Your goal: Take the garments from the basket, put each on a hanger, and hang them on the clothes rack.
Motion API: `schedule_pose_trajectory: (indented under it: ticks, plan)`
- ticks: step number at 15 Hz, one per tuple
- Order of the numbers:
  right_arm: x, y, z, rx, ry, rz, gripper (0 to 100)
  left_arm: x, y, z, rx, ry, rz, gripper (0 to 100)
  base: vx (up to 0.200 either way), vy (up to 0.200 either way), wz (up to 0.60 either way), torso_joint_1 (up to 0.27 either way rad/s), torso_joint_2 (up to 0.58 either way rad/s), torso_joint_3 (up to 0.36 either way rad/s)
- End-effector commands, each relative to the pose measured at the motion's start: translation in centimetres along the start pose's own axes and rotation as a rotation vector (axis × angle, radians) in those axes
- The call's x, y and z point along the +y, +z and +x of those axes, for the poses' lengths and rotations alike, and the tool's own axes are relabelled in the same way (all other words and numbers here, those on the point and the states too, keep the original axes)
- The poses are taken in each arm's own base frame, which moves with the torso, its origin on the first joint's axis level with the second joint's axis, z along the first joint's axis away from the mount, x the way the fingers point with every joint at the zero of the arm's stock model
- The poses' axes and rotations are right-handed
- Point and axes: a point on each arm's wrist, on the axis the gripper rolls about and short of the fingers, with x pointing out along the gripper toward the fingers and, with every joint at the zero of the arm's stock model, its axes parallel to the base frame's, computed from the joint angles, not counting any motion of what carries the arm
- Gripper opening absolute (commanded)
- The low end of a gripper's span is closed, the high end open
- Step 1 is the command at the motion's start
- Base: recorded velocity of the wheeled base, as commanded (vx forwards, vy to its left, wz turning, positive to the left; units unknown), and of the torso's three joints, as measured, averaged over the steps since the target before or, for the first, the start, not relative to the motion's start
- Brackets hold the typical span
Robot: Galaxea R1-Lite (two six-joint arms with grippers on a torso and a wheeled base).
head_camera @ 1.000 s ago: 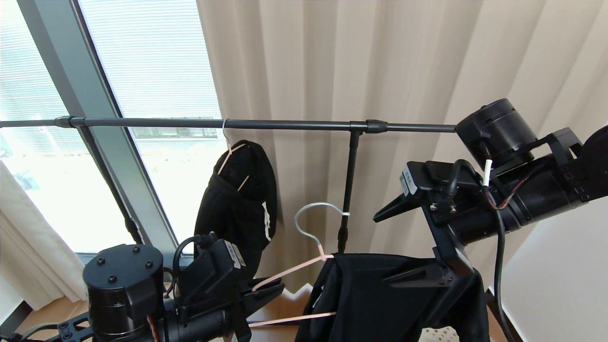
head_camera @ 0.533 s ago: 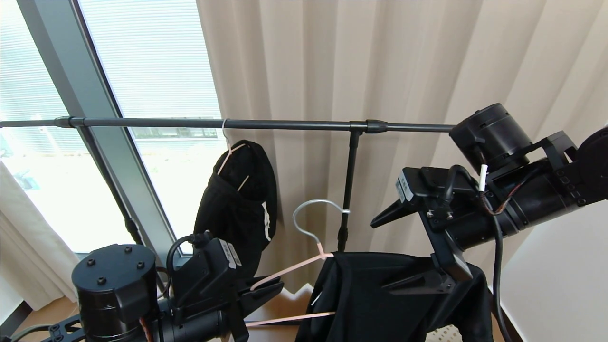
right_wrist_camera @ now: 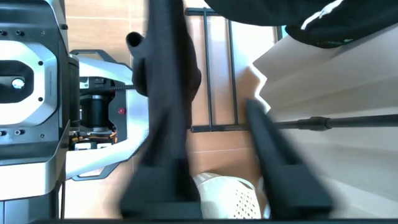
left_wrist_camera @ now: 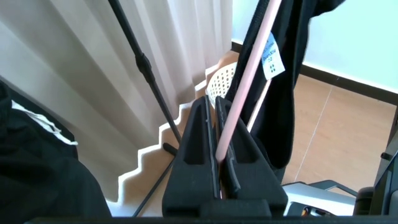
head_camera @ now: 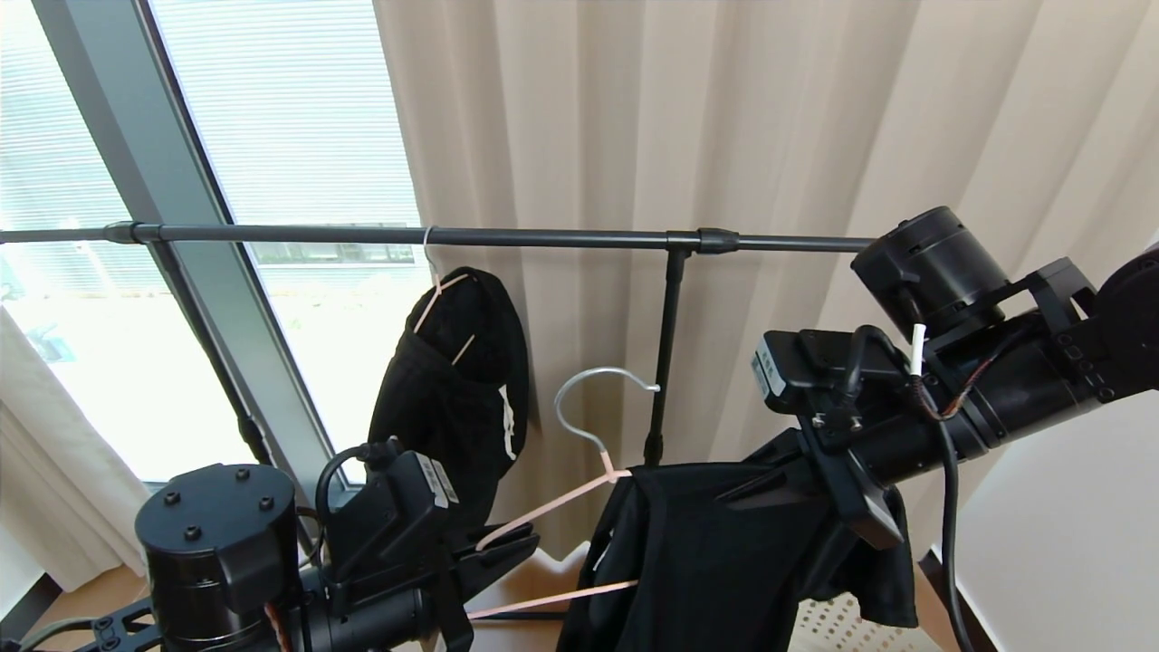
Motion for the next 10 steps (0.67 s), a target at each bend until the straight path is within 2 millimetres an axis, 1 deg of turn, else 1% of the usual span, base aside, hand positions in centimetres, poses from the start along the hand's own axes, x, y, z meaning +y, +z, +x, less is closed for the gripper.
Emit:
schedule_pose_trajectory:
  ticks: [1,7,8,10]
  plan:
    - [0.20,0.01,-0.24,-0.004,-0.002,-0.003,0,0.13,-0.06,0.07,0.002,0.003,-0.001,0,0.000,0.000,0.00,0.000,0.00,0.000]
    - [0.52,0.12,-0.72,-0.016,-0.013,-0.012,0,0.18,-0.18,0.20,0.009,0.005,-0.003,0,0.000,0.000,0.00,0.000,0.00,0.000]
    - [0.51,0.13,-0.72,-0.017,-0.014,-0.013,0,0.20,-0.24,0.29,0.011,0.004,-0.006,100,0.000,0.000,0.00,0.000,0.00,0.000]
    - [0.58,0.23,-0.93,-0.023,-0.017,-0.017,0,0.21,-0.35,0.43,0.017,0.003,-0.007,100,0.000,0.000,0.00,0.000,0.00,0.000]
